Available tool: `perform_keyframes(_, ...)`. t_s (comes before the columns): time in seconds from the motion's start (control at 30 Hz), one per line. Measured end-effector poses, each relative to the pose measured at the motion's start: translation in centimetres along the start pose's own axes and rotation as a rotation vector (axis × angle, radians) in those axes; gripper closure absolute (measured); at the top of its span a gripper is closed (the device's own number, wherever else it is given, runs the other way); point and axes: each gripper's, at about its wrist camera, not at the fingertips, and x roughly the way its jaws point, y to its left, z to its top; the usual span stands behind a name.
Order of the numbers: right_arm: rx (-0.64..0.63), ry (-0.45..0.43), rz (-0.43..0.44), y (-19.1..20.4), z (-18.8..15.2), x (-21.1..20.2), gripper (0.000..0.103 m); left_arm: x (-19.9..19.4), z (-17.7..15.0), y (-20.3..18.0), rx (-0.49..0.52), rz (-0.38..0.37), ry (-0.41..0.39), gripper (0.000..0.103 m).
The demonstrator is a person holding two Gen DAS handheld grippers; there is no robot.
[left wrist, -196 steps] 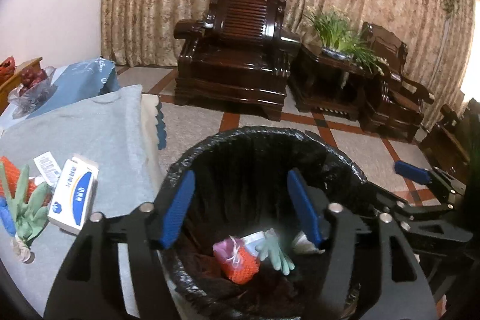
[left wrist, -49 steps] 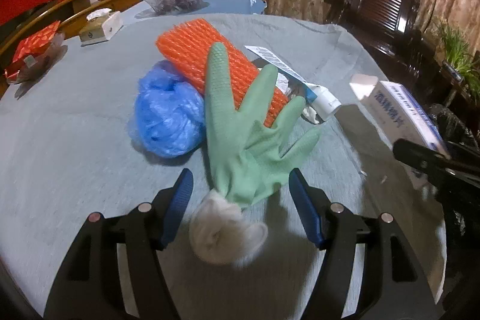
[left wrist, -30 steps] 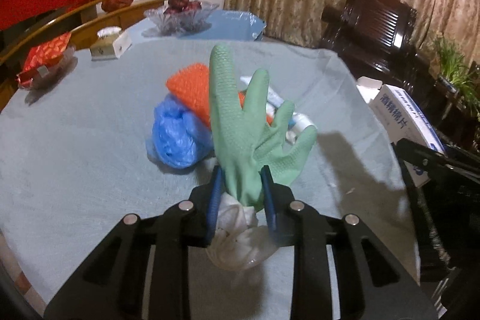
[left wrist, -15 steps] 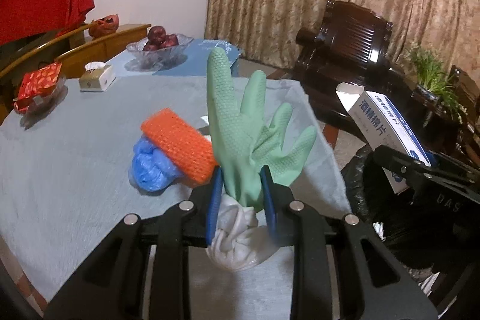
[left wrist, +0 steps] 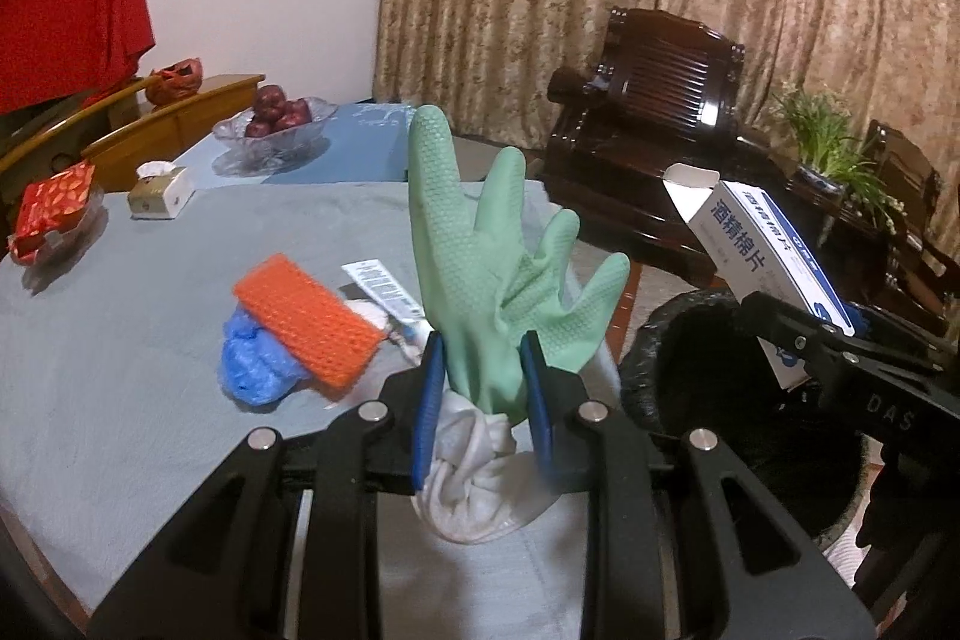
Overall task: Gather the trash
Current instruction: 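Carry the alcohol pads box and green glove over the bin and release both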
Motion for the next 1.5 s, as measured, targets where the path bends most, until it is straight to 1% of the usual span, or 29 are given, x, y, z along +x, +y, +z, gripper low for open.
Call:
perform_keyframes(0.23, 0.045, -0.016, -0.085, -4.3, -0.7, -2.7, 0.049, 0.8, 0.5, -3.8, 0.043, -0.067, 0.002, 0.079)
perform_keyframes(0.53, 0.105, -0.017, -0.189, -9.7, -1.8, -4.6, 0.049, 2.6, 0.2, -9.7, 0.110, -0.161, 0.026, 0.079)
perform_keyframes(0.87, 0.150, 0.024, -0.266, -13.8, -3.6, -4.6, 0.048, 5.6, -0.5, -15.7, 0.184, -0.241, 0.067, 0.079)
perform_keyframes(1.17, 0.181, 0.065, -0.308, -16.8, -5.5, -3.8, 0.048, 8.6, -1.2, -18.5, 0.226, -0.282, 0.108, 0.078)
perform_keyframes(1.27, 0.183, 0.080, -0.312, -17.2, -6.0, -3.6, 0.046, 9.1, -1.2, -18.7, 0.220, -0.305, 0.125, 0.073)
perform_keyframes(1.3, 0.185, 0.084, -0.314, -17.5, -6.2, -3.5, 0.044, 9.2, -1.3, -18.6, 0.216, -0.313, 0.123, 0.068)
perform_keyframes(1.33, 0.185, 0.089, -0.319, -17.6, -6.3, -3.5, 0.040, 9.1, -1.2, -18.5, 0.216, -0.315, 0.118, 0.064)
perform_keyframes(1.37, 0.186, 0.089, -0.324, -17.7, -6.4, -3.6, 0.035, 8.9, -1.2, -18.4, 0.218, -0.315, 0.107, 0.055)
perform_keyframes(1.4, 0.188, 0.087, -0.329, -17.8, -6.5, -3.7, 0.033, 8.8, -1.1, -18.5, 0.218, -0.315, 0.101, 0.049)
perform_keyframes(1.43, 0.190, 0.085, -0.330, -17.8, -6.6, -3.8, 0.028, 8.6, -1.0, -18.3, 0.218, -0.315, 0.091, 0.047)
perform_keyframes(1.47, 0.189, 0.080, -0.330, -17.8, -6.6, -4.0, 0.022, 8.4, -0.9, -18.3, 0.218, -0.315, 0.085, 0.043)
perform_keyframes(1.5, 0.186, 0.075, -0.332, -17.6, -6.6, -4.2, 0.017, 8.1, -0.7, -18.0, 0.217, -0.312, 0.076, 0.038)
